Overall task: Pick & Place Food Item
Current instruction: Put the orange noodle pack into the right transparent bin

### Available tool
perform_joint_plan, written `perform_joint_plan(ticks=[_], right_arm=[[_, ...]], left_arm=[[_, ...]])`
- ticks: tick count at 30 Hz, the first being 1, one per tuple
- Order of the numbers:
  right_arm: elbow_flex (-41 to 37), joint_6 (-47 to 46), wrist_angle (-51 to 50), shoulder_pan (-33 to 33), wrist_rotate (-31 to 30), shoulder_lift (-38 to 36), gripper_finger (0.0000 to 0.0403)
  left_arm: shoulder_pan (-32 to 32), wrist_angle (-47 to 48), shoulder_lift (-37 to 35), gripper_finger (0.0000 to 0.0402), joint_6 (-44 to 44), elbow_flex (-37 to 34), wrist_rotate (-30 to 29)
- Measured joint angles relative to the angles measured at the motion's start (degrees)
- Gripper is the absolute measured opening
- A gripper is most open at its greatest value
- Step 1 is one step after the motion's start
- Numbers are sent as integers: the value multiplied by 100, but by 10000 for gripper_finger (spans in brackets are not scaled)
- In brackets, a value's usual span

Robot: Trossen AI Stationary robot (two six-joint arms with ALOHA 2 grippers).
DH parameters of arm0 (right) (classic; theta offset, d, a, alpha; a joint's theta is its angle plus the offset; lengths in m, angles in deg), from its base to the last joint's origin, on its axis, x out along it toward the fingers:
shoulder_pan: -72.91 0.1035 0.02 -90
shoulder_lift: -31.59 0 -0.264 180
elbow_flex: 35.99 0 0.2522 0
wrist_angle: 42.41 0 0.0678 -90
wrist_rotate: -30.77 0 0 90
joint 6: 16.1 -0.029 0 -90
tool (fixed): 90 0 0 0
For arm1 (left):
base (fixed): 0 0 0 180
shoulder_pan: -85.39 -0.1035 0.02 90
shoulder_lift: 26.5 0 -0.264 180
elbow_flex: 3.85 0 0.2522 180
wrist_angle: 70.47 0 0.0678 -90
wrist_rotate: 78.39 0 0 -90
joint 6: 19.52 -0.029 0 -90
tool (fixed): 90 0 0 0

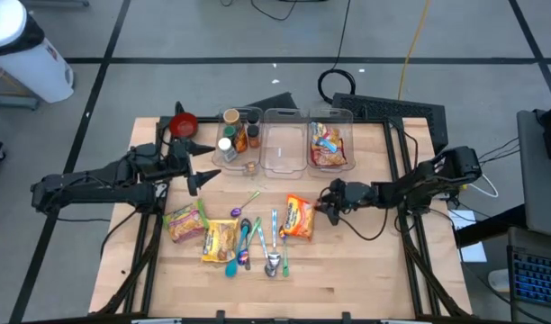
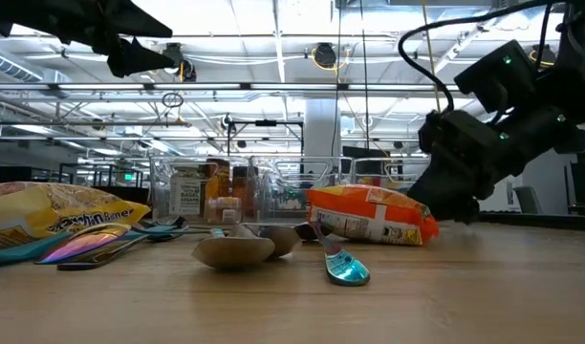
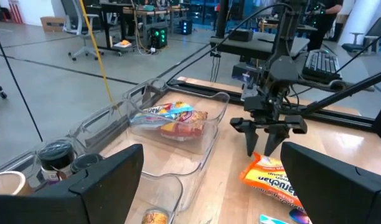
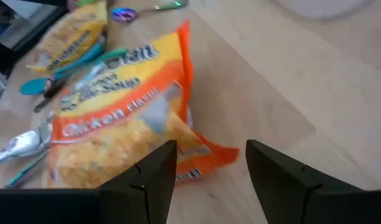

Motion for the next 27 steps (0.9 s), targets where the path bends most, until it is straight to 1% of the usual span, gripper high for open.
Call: perform_joint_plan(ticks=[8, 15, 19, 27], right_arm=[[400, 471, -334, 24, 2, -2, 185], [424, 551, -525, 13, -17, 0, 177], [424, 551, -522, 13, -20, 0, 154], [424, 705, -525, 13, -7, 0, 89]], left_arm=[[0, 0, 0, 388, 2, 0, 0], [0, 2, 0, 388, 3, 0, 0], [0, 2, 0, 388, 5, 0, 1], [0, 3, 0, 388, 7, 0, 0]])
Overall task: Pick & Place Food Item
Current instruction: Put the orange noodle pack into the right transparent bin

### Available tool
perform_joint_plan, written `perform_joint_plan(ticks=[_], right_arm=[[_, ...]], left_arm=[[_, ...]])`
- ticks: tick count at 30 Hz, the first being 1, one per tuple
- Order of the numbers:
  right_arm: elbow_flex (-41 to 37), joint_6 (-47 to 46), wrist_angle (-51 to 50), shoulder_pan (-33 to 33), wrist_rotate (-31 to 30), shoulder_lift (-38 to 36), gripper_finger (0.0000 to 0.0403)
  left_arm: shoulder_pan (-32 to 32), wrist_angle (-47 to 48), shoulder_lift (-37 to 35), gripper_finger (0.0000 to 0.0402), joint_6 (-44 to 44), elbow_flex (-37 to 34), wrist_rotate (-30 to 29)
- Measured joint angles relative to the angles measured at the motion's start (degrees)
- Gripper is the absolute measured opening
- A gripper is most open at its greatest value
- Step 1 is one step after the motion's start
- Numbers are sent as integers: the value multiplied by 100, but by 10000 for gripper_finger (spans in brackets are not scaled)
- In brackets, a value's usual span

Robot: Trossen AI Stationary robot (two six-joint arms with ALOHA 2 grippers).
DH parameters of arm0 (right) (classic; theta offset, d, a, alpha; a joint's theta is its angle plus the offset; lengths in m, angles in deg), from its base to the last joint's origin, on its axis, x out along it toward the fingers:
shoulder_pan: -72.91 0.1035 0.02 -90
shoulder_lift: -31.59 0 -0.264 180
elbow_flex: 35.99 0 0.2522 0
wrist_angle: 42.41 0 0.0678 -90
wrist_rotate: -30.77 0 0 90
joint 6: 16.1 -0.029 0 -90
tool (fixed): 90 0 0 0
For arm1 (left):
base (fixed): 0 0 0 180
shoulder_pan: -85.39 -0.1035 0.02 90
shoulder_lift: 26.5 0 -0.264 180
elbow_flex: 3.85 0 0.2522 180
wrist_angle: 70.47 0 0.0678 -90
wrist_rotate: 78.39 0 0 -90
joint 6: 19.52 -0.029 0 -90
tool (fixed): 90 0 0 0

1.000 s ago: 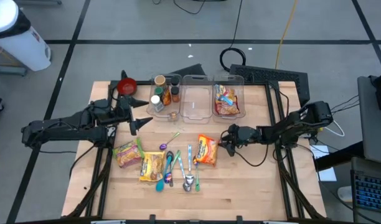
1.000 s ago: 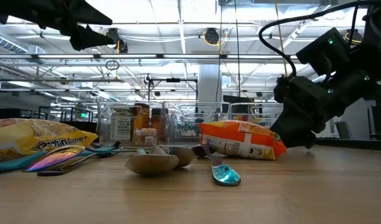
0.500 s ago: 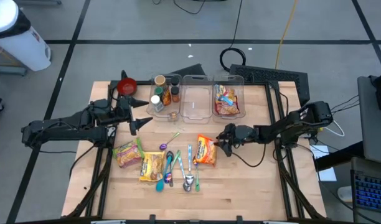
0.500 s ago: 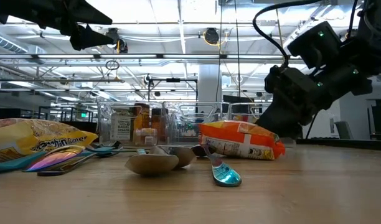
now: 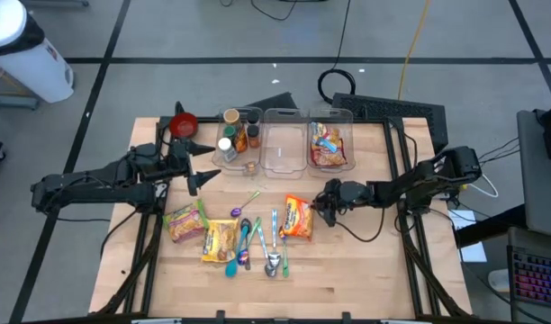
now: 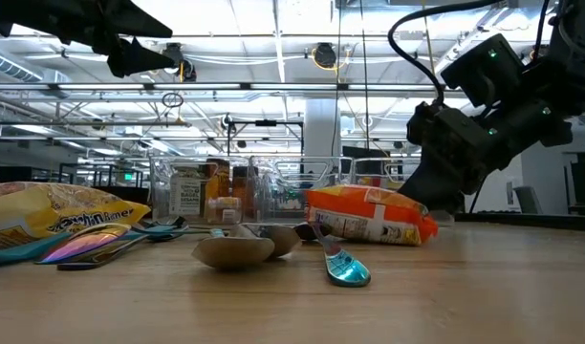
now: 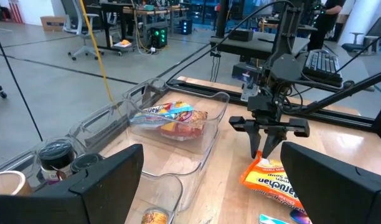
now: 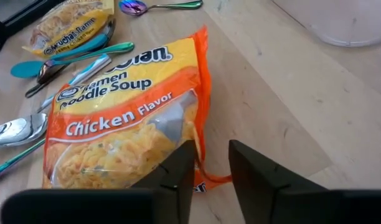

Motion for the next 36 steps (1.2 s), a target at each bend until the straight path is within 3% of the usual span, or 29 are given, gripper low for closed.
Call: perform_joint_plan(ticks=[11, 19, 36], right_arm=[[0, 528, 11, 0, -14, 0, 5], [0, 933, 73, 9, -8, -397, 1], [163, 1853, -208, 238, 12, -2645, 0]], left_arm=[[0, 1, 0, 388, -12, 0, 0], [-1, 1, -1, 388, -15, 0, 0], [0, -3, -2, 388, -17, 0, -9]])
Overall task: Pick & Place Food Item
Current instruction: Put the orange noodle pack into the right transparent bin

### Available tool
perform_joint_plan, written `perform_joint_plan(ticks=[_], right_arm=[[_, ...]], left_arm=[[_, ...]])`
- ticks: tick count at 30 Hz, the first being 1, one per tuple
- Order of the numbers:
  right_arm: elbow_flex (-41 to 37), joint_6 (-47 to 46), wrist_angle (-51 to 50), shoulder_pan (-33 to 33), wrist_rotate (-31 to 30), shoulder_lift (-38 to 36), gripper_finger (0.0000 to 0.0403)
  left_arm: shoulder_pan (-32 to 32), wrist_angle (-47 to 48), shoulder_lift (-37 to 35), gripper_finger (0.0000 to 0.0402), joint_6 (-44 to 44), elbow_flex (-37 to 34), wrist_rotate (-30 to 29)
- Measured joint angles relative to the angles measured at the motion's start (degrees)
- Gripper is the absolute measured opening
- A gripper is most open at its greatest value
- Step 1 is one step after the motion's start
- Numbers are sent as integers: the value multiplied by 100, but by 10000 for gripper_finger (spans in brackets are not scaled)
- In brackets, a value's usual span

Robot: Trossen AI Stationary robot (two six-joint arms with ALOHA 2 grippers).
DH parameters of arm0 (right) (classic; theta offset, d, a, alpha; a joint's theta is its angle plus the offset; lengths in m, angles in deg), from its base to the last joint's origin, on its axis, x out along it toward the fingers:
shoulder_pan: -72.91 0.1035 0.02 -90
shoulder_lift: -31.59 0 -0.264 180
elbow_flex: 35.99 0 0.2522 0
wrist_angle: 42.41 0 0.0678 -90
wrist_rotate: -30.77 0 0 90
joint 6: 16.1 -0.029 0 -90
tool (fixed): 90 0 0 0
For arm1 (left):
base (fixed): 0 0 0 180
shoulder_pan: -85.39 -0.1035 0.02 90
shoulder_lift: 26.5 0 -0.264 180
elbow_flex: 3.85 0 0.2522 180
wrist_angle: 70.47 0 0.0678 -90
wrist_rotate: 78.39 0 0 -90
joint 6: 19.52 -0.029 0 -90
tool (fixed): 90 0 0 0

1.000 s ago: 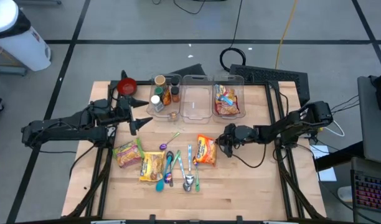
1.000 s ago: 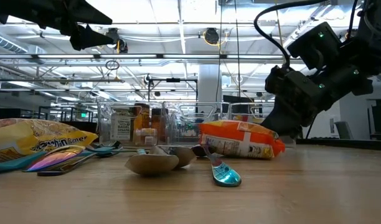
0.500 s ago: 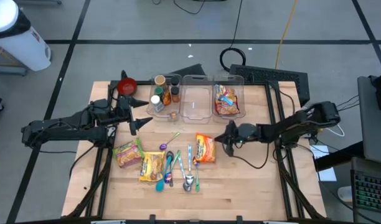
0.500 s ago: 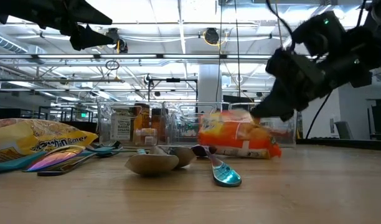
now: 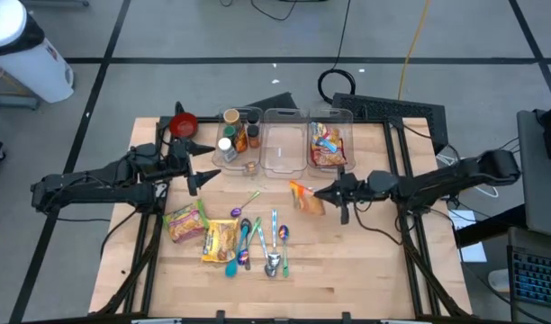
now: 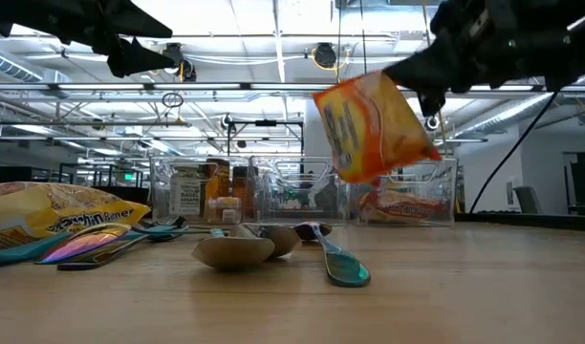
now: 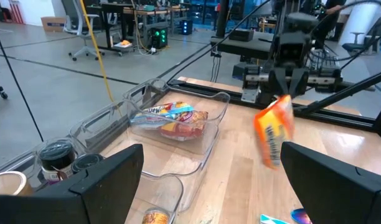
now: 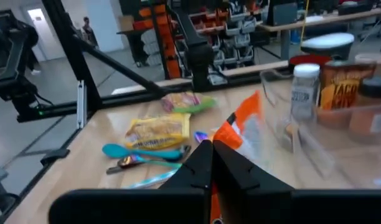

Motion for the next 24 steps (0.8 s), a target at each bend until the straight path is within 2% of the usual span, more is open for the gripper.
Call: perform_joint_plan(ticks=[5, 11, 17, 24], right_arm=[[640, 230, -1239, -2, -72, -302, 0], [1564, 596, -2535, -82, -619, -314, 0], [1973, 774, -2754, -535, -626, -317, 0], [2020, 863, -2762, -1428, -614, -314, 0]], left_arm=[[0, -2, 0, 388, -4, 0, -2], [0, -9, 0, 388, -9, 0, -11], [0, -9, 0, 388, -7, 0, -13], [0, -9, 0, 388, -7, 0, -11]])
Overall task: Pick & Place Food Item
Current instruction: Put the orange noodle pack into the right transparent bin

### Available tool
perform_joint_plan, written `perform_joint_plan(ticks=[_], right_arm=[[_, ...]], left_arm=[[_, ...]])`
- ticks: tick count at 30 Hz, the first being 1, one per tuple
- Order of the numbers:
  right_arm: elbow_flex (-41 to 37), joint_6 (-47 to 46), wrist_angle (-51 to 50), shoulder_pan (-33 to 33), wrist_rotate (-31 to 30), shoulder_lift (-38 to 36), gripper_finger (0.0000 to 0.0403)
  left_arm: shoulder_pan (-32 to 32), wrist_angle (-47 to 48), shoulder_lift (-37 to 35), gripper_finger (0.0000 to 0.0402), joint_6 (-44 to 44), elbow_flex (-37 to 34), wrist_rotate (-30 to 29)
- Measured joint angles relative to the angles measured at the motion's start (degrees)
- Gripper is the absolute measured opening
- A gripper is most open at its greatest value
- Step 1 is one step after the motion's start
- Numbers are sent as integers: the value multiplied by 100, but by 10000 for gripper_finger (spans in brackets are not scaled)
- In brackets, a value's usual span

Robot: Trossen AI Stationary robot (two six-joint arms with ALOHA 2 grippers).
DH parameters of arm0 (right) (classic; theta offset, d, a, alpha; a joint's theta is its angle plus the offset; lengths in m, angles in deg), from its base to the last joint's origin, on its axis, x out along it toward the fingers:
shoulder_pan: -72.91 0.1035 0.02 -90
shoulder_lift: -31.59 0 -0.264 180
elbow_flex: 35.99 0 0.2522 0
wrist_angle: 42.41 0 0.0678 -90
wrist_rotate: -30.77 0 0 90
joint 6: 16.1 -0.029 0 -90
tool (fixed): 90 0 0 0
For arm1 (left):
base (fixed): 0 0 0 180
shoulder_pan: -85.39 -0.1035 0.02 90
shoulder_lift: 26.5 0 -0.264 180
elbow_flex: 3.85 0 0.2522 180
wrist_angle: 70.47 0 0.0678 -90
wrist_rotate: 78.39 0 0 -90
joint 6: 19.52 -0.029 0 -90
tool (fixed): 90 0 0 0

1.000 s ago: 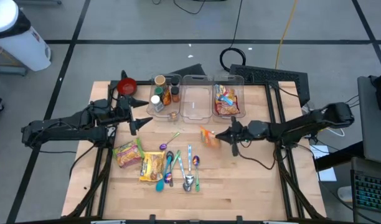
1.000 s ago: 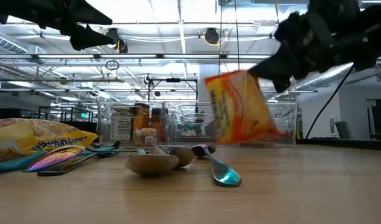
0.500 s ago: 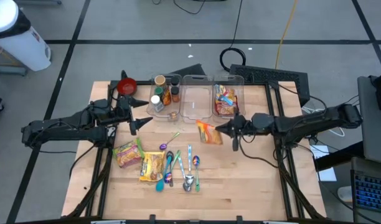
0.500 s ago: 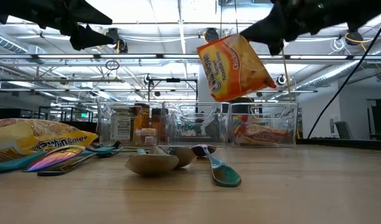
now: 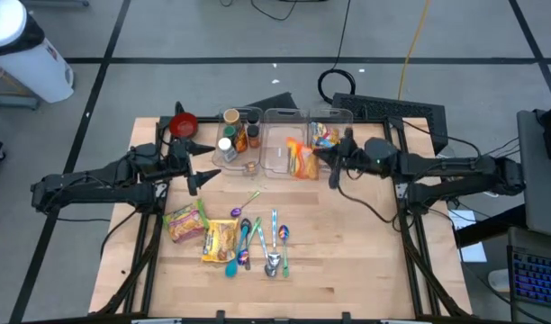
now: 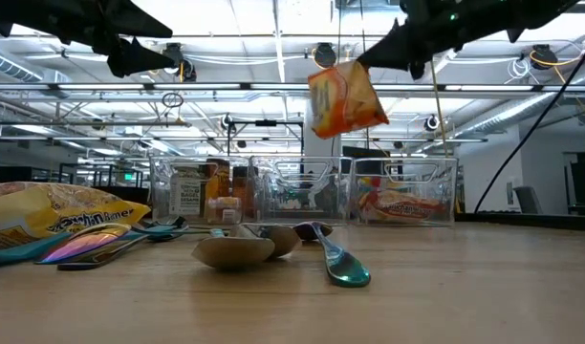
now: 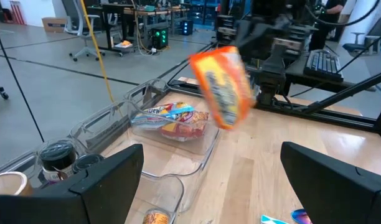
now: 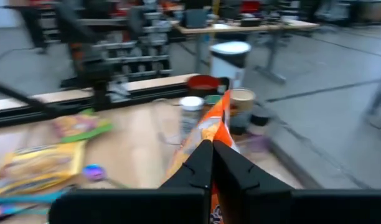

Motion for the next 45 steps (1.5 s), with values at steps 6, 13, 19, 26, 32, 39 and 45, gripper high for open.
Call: perform_joint_plan(ticks=[6, 13, 19, 26, 32, 39, 45], right_arm=[[-2, 2, 3, -784, 1, 0, 0], [-2, 229, -78, -1695, 5, 0, 0], [-3, 374, -373, -2367, -12, 120, 0], [-4, 917, -422, -2711, -841, 667, 0], [-4, 1332, -459, -2701, -1649, 1112, 0], [-4, 1253, -564, -2698, -1983, 1331, 0], [-4, 640, -1196, -2590, -1949, 1370, 0]], left_arm=[[0, 0, 0, 388, 0, 0, 0], [-1, 1, 0, 388, 2, 0, 0], [0, 0, 0, 388, 3, 0, 3], [0, 0, 0, 388, 2, 0, 3], [0, 0, 0, 388, -28, 0, 3], [0, 0, 2, 388, -72, 0, 5], [-1, 0, 1, 388, -70, 0, 3]])
